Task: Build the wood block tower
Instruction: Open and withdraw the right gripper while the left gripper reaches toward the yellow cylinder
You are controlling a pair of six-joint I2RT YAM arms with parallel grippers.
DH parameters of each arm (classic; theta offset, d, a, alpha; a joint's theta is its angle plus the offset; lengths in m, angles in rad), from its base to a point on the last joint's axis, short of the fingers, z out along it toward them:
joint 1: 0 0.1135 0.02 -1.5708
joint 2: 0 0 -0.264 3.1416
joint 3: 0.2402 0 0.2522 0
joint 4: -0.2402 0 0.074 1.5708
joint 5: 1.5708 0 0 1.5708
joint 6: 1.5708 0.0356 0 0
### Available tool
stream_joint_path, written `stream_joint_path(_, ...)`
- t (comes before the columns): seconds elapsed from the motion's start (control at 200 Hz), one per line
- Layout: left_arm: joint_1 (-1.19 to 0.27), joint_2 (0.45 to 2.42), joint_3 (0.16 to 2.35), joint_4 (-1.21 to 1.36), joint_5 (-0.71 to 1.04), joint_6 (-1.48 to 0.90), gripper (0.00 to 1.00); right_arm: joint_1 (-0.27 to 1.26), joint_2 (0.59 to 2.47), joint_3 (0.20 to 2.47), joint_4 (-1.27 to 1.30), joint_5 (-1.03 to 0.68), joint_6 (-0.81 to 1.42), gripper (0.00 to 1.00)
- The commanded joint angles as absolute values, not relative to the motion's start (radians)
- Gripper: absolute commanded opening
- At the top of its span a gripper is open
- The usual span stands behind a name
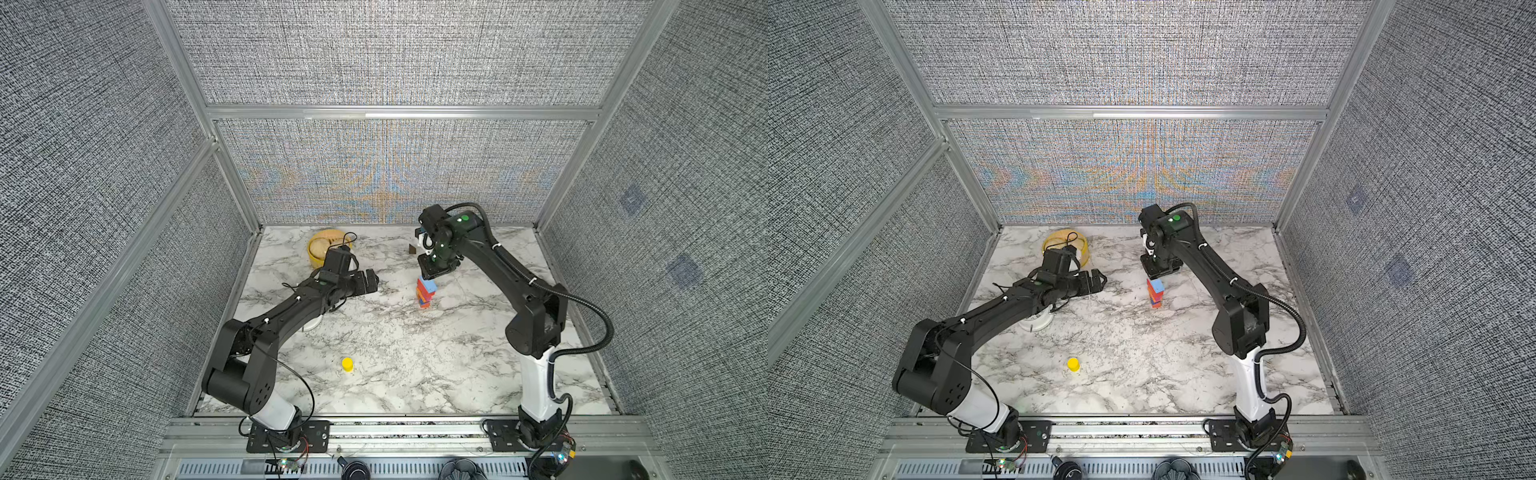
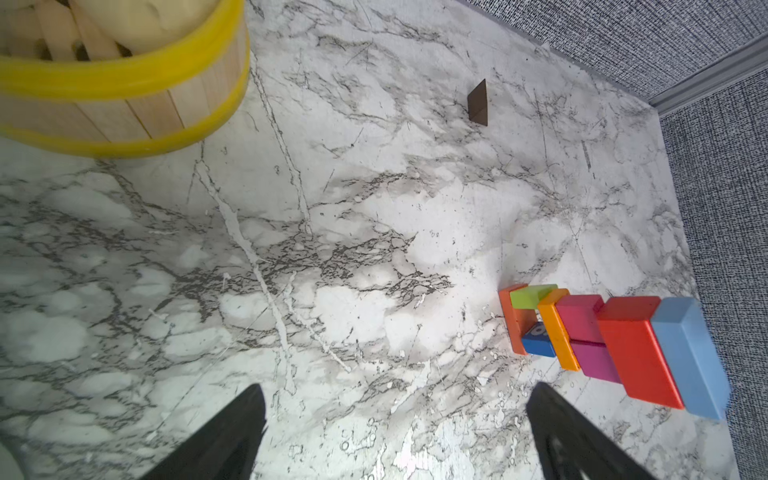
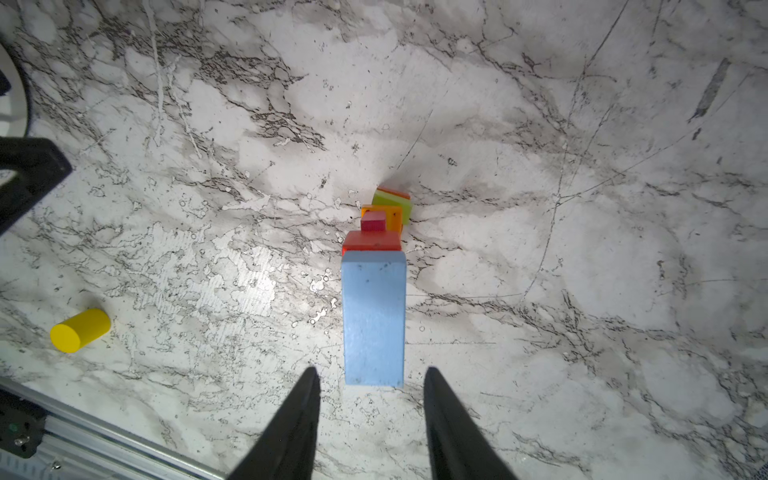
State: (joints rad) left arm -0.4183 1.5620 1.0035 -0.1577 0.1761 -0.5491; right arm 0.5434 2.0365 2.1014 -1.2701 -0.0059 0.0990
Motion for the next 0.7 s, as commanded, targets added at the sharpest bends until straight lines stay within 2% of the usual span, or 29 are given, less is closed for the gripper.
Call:
stream_joint_path(0.0,-0.418,1.535,0.992,-0.211,0.189,-0.537,0.99,0.546,1.971,2.041,-1.194,-0.009,0.106,0.45)
stream_joint_path(0.12,-0.419,1.489,0.971,-0.271,0.187,-0.524,0.98,0.545,1.874,1.933,-1.099,-0.012,0.113,0.45)
stream_joint_path(0.27,-0.420,1.413,0.949,-0.387,0.162,-0.508,0.85,0.545,1.769,1.789,-0.973,-0.053,0.142,0.45)
stream_joint_path(0.35,-0.420,1.370,0.935,-0.464,0.135,-0.508,0.82,0.545,1.724,1.721,-0.922,-0.074,0.157,0.45)
stream_joint_path(0.69,-0.446,1.154,0.834,-0.717,0.075,-0.559,0.81,0.524,1.467,1.391,-0.675,-0.092,0.211,0.46)
